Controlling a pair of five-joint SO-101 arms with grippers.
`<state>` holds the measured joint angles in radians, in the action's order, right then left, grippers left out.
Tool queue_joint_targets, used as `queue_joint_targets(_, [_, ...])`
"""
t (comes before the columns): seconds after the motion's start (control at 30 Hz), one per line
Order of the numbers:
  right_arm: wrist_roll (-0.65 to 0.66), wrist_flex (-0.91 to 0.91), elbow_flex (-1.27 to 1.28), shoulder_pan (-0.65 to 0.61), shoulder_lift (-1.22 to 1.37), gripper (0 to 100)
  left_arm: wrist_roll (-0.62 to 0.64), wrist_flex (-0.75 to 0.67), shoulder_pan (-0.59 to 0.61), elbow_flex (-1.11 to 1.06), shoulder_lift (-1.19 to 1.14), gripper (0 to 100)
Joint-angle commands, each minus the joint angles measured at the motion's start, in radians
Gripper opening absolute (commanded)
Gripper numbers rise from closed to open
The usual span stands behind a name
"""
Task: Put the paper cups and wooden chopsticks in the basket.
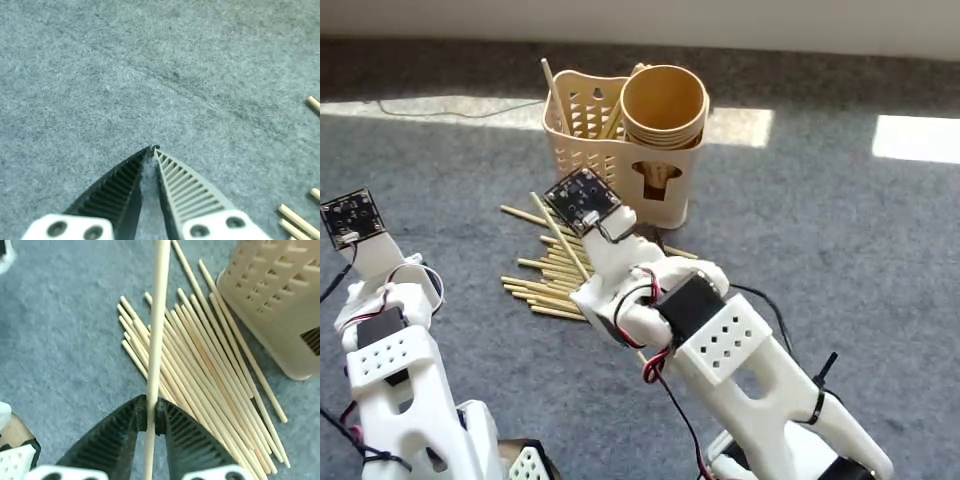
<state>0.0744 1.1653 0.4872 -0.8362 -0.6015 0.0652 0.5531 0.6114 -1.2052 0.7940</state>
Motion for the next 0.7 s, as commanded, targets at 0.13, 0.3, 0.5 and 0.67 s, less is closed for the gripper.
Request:
queue_joint_targets(0.13, [-0.011,-0.097,-0.242,0.068,-0.039,0.6,-0.006,-0.018,-0.018,0.002,0.021,1])
queue_joint_targets(0.3, [-0.011,-0.343,-0.272,0.134,-0.038,0.5,-0.006,-0.018,-0.018,0.002,0.021,1])
queue_joint_targets(0.5, [-0.011,-0.628,-0.255,0.176,-0.036,0.5,-0.006,-0.018,-0.018,0.002,0.021,1])
queue_joint_targets(0.67, [-0.008,-0.799,-0.254,0.180,-0.033,0.5,-0.006,-0.018,-0.018,0.002,0.021,1])
